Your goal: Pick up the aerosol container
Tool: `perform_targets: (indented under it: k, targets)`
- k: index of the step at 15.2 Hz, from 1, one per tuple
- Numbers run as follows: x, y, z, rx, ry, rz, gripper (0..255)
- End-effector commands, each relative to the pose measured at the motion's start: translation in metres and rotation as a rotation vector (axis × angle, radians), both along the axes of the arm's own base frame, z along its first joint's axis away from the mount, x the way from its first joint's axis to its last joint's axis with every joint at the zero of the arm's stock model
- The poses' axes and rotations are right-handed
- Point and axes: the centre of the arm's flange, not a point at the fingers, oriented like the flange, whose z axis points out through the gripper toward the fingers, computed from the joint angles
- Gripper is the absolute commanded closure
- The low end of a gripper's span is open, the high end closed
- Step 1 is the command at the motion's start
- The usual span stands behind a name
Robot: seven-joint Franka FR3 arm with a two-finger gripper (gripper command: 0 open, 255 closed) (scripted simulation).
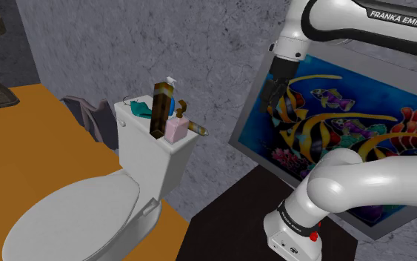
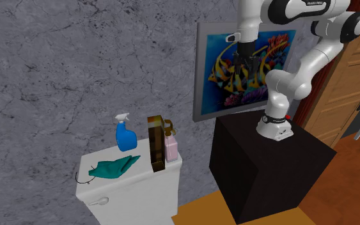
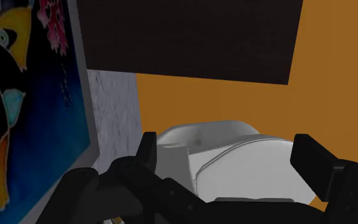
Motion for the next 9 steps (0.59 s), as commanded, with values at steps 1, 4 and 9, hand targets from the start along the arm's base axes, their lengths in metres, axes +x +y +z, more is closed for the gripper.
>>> perform_targets:
  k: [1,4,9]
  targets:
    - [0.0,0.0,0.0,0.0,0.0,0.0,0]
    - [0.021,-0.013,-0.029,0.003,-0.021,0.023,0]
    - [0.057,-0.033,-0.076,0.009,-0.057,0.062,0]
